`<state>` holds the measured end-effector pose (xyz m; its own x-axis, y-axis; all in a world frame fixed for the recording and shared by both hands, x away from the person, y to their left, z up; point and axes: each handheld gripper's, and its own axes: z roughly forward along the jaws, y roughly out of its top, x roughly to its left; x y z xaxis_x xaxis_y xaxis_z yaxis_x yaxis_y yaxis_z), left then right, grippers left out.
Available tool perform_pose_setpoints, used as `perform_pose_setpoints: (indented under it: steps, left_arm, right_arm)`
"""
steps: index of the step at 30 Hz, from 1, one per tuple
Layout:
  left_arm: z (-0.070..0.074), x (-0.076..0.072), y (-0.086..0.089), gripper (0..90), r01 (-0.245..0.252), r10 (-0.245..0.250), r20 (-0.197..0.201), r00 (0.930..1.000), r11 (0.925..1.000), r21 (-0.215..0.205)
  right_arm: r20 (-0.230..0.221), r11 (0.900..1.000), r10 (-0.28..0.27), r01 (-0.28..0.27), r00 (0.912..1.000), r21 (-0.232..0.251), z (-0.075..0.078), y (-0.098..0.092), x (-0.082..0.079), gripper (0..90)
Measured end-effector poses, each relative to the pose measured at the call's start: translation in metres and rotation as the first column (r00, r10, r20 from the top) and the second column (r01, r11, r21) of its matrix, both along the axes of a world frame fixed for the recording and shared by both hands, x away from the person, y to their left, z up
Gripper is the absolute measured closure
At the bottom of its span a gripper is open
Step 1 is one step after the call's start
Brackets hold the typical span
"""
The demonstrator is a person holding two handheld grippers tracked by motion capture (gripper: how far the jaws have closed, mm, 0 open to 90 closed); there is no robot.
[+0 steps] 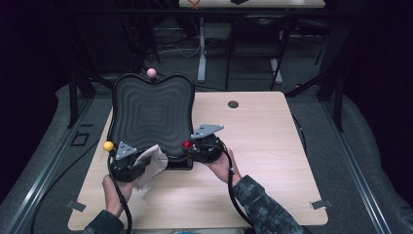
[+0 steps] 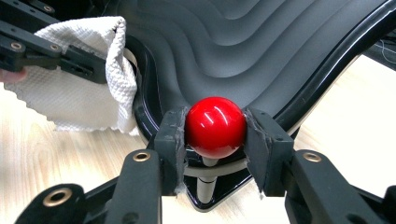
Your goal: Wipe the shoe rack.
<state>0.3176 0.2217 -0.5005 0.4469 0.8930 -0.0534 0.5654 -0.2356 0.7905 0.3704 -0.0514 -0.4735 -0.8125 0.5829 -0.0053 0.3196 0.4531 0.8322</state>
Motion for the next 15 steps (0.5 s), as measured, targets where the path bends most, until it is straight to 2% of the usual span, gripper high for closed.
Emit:
perform_pose_setpoints:
  steps: [10, 15]
  left_arm:
    - [0.003, -0.004, 0.022, 79.3, -0.049, 0.049, -0.002, 0.9988, 0.9988, -0.006]
    - [0.003, -0.009, 0.039, 79.3, -0.071, 0.07, -0.018, 0.9974, 0.9973, -0.018]
  right_arm:
    - [0.002, 1.0, 0.0, 0.0, 1.0, -0.002, 0.0, 0.0, 0.0, 59.7]
    - [0.003, 1.0, 0.0, 0.0, 1.0, -0.003, 0.0, 0.0, 0.0, 59.7]
